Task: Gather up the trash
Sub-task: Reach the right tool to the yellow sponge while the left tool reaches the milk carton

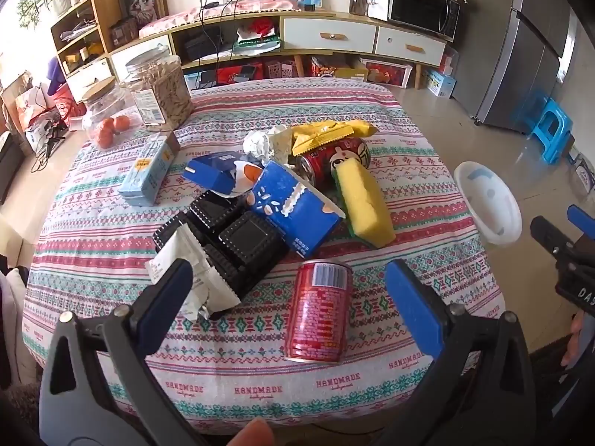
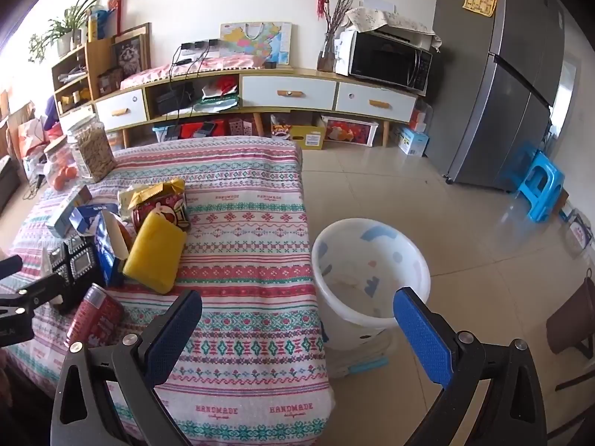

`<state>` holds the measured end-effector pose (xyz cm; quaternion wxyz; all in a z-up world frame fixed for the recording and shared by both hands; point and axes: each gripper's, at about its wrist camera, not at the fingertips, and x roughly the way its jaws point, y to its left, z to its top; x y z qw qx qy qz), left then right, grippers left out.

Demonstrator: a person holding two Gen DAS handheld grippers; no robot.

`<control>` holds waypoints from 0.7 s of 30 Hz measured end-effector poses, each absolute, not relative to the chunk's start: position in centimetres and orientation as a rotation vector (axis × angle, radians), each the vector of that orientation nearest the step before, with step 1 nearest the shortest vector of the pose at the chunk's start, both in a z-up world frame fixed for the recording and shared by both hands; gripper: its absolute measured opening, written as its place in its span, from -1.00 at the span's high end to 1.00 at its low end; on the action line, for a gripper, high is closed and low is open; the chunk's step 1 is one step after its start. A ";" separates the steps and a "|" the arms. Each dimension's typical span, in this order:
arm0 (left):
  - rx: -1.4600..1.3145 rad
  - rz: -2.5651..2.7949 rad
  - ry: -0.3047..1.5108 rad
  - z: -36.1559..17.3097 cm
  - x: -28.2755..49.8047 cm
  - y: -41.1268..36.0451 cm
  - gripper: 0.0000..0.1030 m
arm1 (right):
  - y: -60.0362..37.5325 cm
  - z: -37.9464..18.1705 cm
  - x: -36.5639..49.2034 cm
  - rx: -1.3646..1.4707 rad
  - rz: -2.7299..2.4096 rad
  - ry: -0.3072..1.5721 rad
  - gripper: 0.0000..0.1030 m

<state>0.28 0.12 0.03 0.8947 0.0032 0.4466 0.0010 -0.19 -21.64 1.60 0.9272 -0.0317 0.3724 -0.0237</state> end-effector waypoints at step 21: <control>-0.027 0.056 1.132 -0.7 8.4 8.4 -1.00 | -16.0 -2.5 11.7 0.057 0.293 1.130 -1.00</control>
